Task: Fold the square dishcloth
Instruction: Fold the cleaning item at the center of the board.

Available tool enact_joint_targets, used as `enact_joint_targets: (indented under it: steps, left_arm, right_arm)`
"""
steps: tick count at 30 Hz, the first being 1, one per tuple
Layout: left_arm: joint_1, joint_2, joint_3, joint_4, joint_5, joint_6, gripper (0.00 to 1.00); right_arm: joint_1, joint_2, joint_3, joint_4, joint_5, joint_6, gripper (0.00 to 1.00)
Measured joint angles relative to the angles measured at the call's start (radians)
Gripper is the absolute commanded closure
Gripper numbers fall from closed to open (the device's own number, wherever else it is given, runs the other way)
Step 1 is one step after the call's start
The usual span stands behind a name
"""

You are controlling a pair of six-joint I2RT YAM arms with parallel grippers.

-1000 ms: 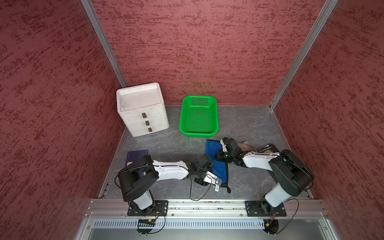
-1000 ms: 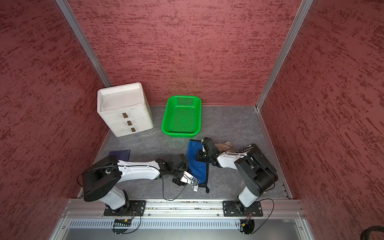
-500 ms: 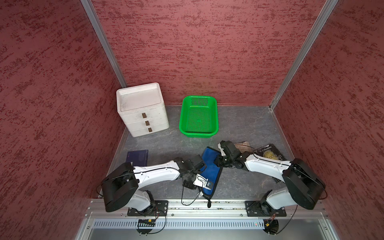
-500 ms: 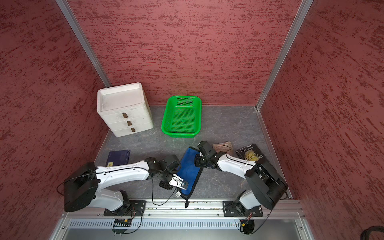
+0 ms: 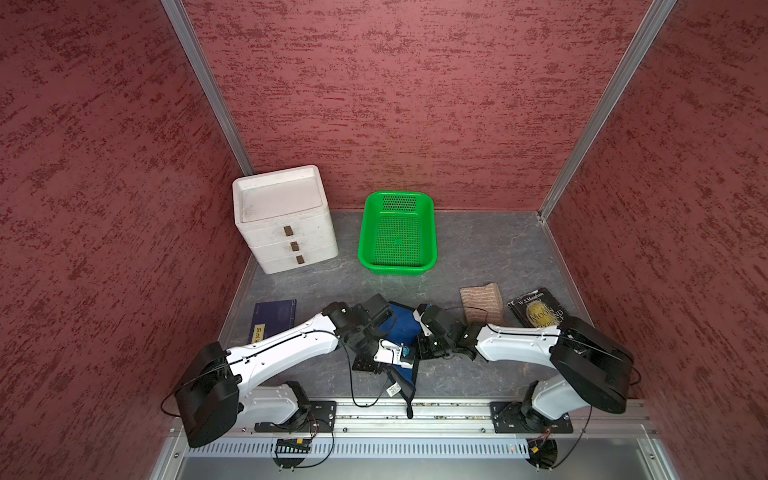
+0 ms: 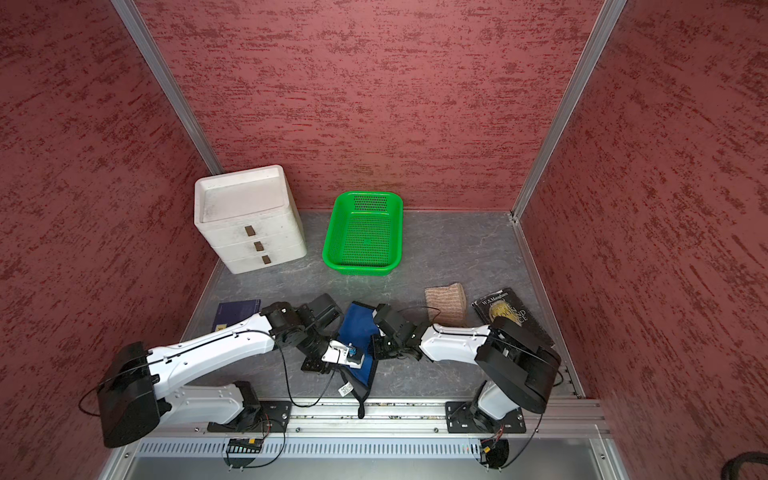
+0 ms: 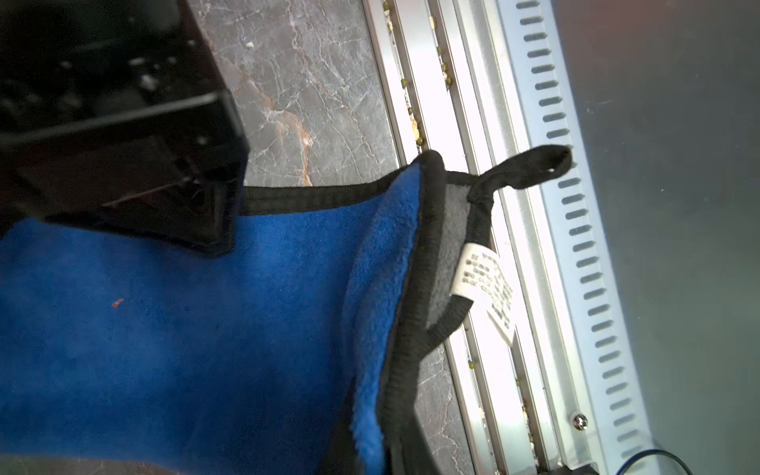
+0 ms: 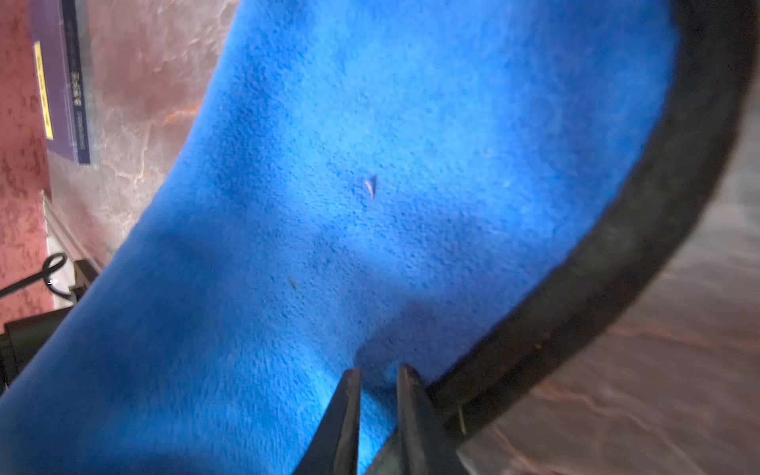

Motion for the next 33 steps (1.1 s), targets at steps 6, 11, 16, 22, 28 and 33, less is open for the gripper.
enact_joint_targets:
  steps: [6,11,16,22,28,33]
  left_arm:
    - [0.121,0.001,0.003,-0.008,0.083,0.003,0.93]
    - [0.216,0.033,0.052,0.014,0.14,-0.007,0.92]
    - [0.263,0.124,0.105,0.069,0.141,-0.047,0.9]
    - [0.266,0.214,0.122,0.171,0.089,-0.119,0.89]
    - [0.266,0.306,0.123,0.338,-0.048,-0.19,0.81]
    - [0.264,0.313,0.06,0.568,-0.179,-0.204,0.53]
  right_arm:
    - [-0.068,-0.134,0.003,-0.104,-0.027,-0.031,0.8]
    - [-0.217,-0.157,0.065,-0.127,-0.064,-0.063,0.8]
    - [-0.296,-0.007,0.106,-0.089,-0.126,-0.082,0.84]
    - [-0.317,0.128,0.099,0.006,-0.212,-0.085,0.85]
    - [-0.372,0.075,0.043,0.022,-0.238,-0.09,0.83]
    - [-0.398,-0.115,0.018,-0.079,-0.179,-0.097,0.79]
